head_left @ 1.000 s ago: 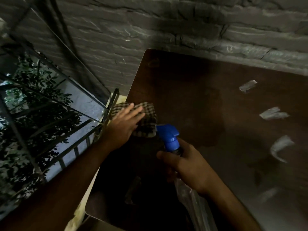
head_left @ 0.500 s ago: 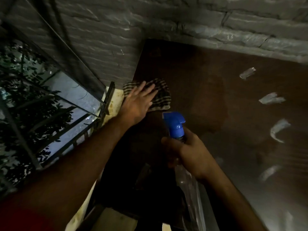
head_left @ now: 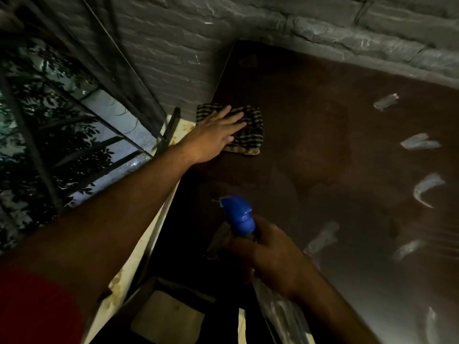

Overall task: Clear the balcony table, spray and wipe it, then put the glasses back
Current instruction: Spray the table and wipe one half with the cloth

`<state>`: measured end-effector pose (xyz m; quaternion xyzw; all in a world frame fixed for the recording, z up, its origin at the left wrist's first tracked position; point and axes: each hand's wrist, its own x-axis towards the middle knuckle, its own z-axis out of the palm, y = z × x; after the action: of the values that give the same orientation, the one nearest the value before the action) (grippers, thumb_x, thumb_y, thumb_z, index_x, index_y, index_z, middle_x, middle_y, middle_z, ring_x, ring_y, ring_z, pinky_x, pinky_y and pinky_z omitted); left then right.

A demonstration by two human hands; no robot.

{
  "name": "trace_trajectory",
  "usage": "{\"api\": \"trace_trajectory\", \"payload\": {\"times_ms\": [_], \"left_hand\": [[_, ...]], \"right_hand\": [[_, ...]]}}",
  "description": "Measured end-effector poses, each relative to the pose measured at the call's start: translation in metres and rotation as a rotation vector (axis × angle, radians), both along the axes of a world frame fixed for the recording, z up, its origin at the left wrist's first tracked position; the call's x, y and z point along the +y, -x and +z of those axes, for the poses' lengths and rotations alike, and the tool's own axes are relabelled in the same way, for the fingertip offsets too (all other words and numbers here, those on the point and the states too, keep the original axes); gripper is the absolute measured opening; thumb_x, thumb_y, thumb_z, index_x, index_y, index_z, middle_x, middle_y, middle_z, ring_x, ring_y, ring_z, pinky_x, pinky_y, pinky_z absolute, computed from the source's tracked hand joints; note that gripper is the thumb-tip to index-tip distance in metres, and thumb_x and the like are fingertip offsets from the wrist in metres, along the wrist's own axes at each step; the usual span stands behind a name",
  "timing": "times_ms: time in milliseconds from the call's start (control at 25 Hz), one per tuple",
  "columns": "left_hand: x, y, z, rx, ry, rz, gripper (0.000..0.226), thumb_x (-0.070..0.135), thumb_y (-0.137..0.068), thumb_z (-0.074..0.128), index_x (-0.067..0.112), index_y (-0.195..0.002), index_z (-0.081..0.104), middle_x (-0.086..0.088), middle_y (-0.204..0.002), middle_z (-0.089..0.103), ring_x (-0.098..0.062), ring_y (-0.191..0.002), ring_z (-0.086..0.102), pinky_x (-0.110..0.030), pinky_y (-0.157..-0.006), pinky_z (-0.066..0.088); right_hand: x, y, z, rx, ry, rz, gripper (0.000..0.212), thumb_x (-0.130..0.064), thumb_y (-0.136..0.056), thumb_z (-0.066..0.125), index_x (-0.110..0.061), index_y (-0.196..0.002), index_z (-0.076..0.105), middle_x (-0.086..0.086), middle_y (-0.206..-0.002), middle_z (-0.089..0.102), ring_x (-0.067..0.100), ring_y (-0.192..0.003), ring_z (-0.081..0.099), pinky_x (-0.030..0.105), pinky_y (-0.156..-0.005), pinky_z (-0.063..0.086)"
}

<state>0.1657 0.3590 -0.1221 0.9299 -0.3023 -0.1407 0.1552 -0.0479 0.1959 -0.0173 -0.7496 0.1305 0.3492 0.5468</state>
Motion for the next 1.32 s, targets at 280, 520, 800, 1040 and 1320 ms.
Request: {"api": "trace_trajectory", "payload": {"times_ms": [280, 520, 800, 1040, 1320], "left_hand": [[-0.007, 0.041, 0.007, 0.003, 0.033, 0.086, 0.048, 0.023, -0.101, 0.040, 0.027, -0.147, 0.029, 0.009, -0.158, 0.015, -0.012, -0.147, -0.003, -0.038, -0.120, 0.002], [0.053, 0.128, 0.001, 0.006, 0.010, 0.127, 0.051, 0.021, -0.099, 0.044, 0.029, -0.146, 0.028, 0.013, -0.155, 0.015, -0.011, -0.147, -0.003, -0.047, -0.119, 0.010], [0.037, 0.195, -0.006, -0.075, 0.002, -0.040, 0.054, 0.021, -0.095, 0.043, 0.032, -0.146, 0.028, 0.015, -0.155, 0.014, -0.010, -0.147, -0.003, -0.036, -0.119, 0.001], [0.021, 0.136, 0.003, -0.059, -0.002, 0.231, 0.051, 0.017, -0.097, 0.046, 0.025, -0.145, 0.033, 0.007, -0.156, 0.019, -0.018, -0.147, -0.001, -0.050, -0.119, 0.007], [0.059, 0.150, 0.000, -0.039, -0.019, 0.202, 0.050, 0.022, -0.097, 0.043, 0.027, -0.146, 0.032, 0.009, -0.156, 0.020, -0.015, -0.147, 0.002, -0.049, -0.118, 0.013]], "right_hand": [[-0.014, 0.018, 0.014, -0.025, 0.054, 0.060, 0.061, -0.068, -0.051, 0.058, -0.031, -0.099, 0.062, -0.002, -0.086, 0.071, 0.014, -0.078, 0.067, 0.043, -0.080, 0.055], [-0.044, 0.036, 0.012, -0.039, -0.007, -0.021, 0.048, -0.061, -0.058, 0.068, -0.041, -0.101, 0.062, 0.000, -0.077, 0.071, 0.023, -0.072, 0.068, 0.054, -0.075, 0.056], [-0.042, 0.053, 0.004, -0.024, -0.024, 0.011, 0.041, -0.055, -0.059, 0.070, -0.047, -0.098, 0.063, -0.009, -0.078, 0.070, 0.011, -0.072, 0.066, 0.045, -0.077, 0.057], [-0.022, 0.049, -0.005, -0.004, -0.005, 0.035, 0.024, -0.043, -0.074, 0.075, -0.041, -0.094, 0.063, -0.008, -0.085, 0.071, 0.008, -0.078, 0.066, 0.034, -0.079, 0.054], [-0.009, 0.047, 0.006, -0.046, 0.008, 0.033, 0.030, -0.047, -0.067, 0.071, -0.042, -0.095, 0.062, -0.007, -0.087, 0.071, 0.012, -0.080, 0.067, 0.041, -0.082, 0.055]]}}
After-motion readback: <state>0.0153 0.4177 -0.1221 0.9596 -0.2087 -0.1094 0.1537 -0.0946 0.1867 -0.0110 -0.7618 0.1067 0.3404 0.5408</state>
